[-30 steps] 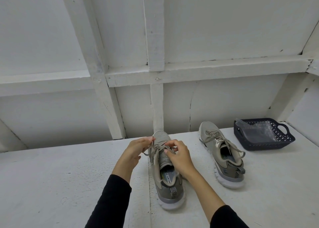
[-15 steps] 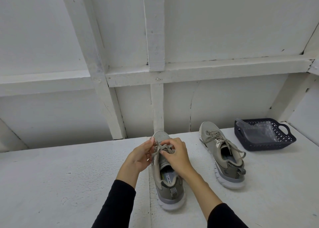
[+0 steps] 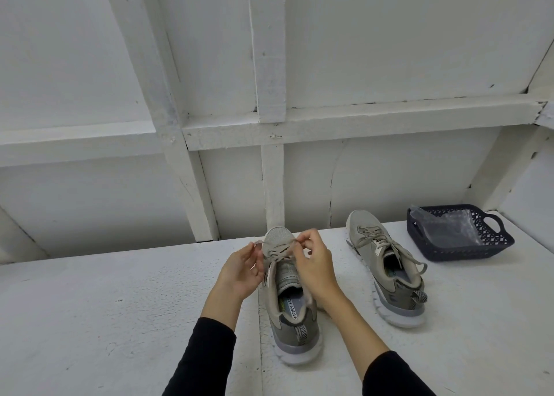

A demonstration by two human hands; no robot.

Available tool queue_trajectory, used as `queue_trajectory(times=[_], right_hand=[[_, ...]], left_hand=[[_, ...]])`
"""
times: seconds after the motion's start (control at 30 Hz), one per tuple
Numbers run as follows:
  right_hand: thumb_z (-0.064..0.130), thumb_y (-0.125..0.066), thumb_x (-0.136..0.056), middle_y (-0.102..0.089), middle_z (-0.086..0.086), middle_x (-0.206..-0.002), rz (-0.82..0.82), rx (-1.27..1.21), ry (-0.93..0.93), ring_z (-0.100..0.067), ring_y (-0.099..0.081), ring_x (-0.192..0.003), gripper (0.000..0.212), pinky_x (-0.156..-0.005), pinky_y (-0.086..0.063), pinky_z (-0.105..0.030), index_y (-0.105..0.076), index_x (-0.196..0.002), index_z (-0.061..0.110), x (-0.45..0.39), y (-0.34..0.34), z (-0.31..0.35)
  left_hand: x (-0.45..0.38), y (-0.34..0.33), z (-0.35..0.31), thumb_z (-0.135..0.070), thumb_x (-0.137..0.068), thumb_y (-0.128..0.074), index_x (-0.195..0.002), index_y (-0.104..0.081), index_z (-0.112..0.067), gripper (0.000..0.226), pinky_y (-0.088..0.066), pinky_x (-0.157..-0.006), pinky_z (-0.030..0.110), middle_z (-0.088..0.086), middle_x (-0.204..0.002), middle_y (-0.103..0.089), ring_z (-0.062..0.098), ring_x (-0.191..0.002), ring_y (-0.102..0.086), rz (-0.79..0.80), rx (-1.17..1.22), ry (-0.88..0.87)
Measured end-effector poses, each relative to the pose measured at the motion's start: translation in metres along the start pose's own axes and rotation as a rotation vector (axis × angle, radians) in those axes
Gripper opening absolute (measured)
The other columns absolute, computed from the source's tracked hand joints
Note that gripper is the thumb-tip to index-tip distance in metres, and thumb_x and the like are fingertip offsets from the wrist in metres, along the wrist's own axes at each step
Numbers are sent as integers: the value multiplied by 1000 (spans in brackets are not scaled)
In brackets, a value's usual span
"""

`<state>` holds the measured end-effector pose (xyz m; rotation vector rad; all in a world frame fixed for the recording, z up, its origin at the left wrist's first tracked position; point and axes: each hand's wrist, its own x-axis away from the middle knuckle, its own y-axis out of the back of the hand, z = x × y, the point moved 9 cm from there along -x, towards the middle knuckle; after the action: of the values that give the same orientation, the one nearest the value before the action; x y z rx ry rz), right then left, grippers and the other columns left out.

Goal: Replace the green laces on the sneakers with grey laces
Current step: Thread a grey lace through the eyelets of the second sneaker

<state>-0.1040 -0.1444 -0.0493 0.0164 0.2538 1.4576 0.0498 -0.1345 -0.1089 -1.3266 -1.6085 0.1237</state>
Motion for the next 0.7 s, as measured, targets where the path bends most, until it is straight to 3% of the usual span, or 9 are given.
queue_trajectory(times=[0.1, 0.23, 0.37, 0.43, 0.53, 0.63, 0.7], right_hand=[[11, -53, -96, -59, 0, -74, -64, -46, -7, -6, -54, -65, 10, -63, -45, -22, -53, -89, 18, -5, 15, 7], [8, -47, -99, -55, 0, -77, -75, -174, -83, -10, -56, -61, 13, -67, -49, -28, -50, -90, 18, -15, 28, 9], [15, -47, -100, -55, 0, -93, 39, -54, -143, -9, -50, -50, 12, -50, -42, -22, -52, -90, 18, -13, 23, 2], [23, -49, -99, -61, 2, -94, 99, 76, -120, -10, -54, -60, 14, -56, -44, -22, -59, -89, 20, -10, 16, 1], [32, -50, -98, -63, 7, -94, 168, 260, -59, -13, -59, -87, 21, -79, -49, -31, -68, -93, 22, -6, 0, 3], [32, -46, -100, -52, 9, -96, 290, 381, -9, -14, -45, -102, 28, -85, -40, -33, -71, -99, 23, 0, -24, 6], [33, -44, -101, -51, 7, -97, 332, 410, -11, -15, -35, -106, 30, -86, -34, -31, -72, -97, 21, 4, -31, 8]], left_hand=[[4, -6, 5, -9, -100, -45, -94, -58, -3, 16, -51, -78, 25, 7, -75, -70, 16, -79, -64, 80, 393, 91], [4, -3, 3, -6, -102, -42, -86, -54, -4, 19, -53, -69, 25, 12, -52, -59, 12, -68, -56, 36, 651, 94], [-1, 3, -1, -7, -100, -47, -86, -57, -2, 18, -58, -57, 25, 9, -62, -62, 12, -70, -59, 21, 567, 67], [2, -4, -2, -5, -99, -48, -89, -60, 1, 17, -60, -64, 31, 9, -72, -66, 16, -77, -64, 77, 542, 63], [8, -13, -9, -7, -99, -51, -94, -62, 2, 15, -57, -85, 36, 12, -84, -69, 22, -89, -66, 128, 488, 22], [12, -13, -14, -25, -94, -61, -90, -68, -11, 16, -60, -69, 32, 1, -93, -66, 16, -86, -60, 113, 147, -24], [18, -8, -14, -38, -90, -66, -92, -74, -25, 15, -51, -67, 22, -9, -93, -62, 9, -77, -49, 38, -179, -31]])
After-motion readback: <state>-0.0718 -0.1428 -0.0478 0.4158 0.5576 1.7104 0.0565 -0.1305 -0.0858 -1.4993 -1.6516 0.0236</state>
